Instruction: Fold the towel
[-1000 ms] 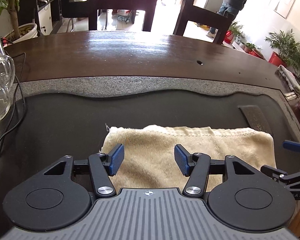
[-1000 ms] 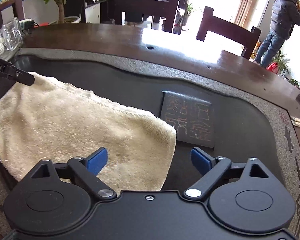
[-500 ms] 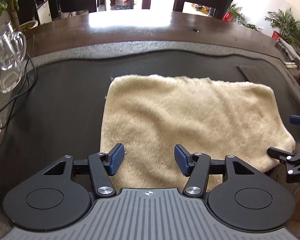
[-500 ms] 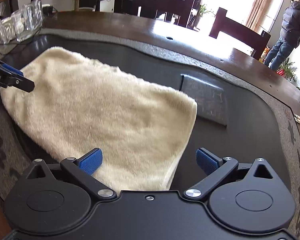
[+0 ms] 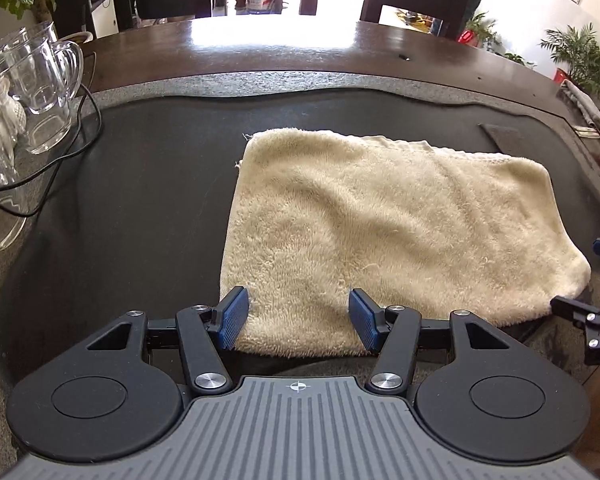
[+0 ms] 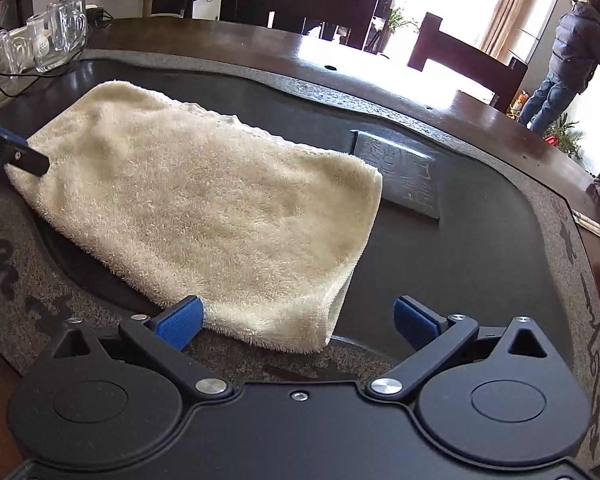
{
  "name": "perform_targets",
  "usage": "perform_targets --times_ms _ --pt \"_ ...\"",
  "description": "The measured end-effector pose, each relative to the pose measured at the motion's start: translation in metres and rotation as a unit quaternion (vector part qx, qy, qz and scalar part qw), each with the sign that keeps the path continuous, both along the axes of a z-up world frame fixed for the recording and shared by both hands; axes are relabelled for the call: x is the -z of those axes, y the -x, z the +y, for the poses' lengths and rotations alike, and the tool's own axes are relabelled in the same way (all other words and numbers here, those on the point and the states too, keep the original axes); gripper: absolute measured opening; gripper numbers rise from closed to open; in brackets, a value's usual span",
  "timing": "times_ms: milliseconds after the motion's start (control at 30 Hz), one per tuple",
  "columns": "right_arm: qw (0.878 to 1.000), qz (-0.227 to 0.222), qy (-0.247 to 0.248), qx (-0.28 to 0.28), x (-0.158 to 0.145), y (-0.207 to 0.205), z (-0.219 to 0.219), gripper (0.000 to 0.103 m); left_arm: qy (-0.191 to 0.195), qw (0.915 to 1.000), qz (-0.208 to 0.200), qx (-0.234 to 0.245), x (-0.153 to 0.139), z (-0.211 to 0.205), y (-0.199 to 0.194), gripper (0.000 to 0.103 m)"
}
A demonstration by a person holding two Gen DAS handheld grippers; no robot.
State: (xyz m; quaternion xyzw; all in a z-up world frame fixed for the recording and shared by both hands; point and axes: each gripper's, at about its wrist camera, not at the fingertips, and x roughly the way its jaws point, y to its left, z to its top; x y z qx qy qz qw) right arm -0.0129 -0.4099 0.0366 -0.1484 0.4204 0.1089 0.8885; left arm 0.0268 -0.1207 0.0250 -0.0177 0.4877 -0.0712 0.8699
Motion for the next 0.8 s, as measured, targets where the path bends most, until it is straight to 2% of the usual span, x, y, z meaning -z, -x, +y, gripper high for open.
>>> perform_targets --times_ms 167,400,800 --pt "0.999 -0.018 0.006 0.028 -0.007 -0.003 -0.012 0.102 0.008 0.9998 -0.004 -0.015 -0.004 0.007 0.004 0.057" --pt "0.998 -0.009 0.011 0.057 0.0 -0.004 -0.025 0.102 0.009 0.9994 0.0 -0.034 -0.005 0.017 0.011 0.057" --pt "0.999 -0.035 -0.015 0.024 -0.021 0.01 -0.007 0.102 0.053 0.9954 0.014 -0.079 0.0 0.032 0.013 0.057"
